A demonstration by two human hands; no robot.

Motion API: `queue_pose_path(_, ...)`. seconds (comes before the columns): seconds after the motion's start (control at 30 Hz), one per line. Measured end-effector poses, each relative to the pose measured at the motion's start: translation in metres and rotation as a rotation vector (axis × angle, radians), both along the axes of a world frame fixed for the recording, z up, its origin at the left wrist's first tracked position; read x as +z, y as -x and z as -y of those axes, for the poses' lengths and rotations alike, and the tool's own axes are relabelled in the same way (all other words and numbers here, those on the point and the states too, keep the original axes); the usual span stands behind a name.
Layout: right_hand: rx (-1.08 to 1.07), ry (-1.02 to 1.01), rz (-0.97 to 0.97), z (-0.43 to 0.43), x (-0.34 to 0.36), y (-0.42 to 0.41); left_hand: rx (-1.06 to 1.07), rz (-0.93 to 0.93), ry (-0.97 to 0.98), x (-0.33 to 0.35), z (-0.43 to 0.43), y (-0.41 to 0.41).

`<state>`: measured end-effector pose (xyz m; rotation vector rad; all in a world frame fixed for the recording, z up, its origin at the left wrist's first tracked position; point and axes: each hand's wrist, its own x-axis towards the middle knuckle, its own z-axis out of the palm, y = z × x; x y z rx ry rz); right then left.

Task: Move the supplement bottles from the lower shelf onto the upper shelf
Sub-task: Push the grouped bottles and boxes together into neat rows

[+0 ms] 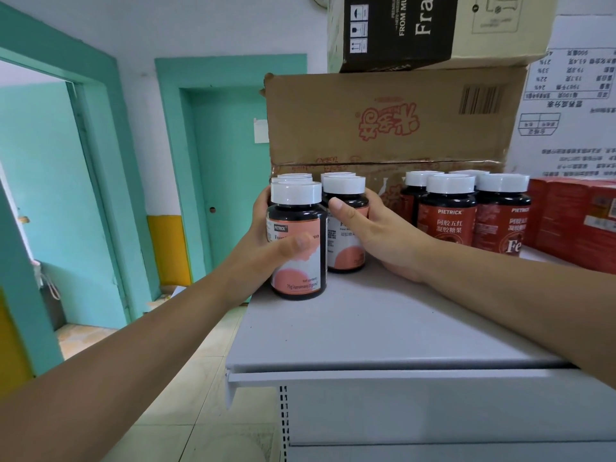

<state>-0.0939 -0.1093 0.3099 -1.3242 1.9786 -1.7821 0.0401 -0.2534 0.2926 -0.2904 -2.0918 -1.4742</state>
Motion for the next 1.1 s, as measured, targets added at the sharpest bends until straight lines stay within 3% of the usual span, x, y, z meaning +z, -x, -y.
queue_pose_path(1.1,0.061,0.034,0.066,0.0022,0.0001,0.0066,0.025,0.027,-0.038,-0.002,0.0002,0.0002)
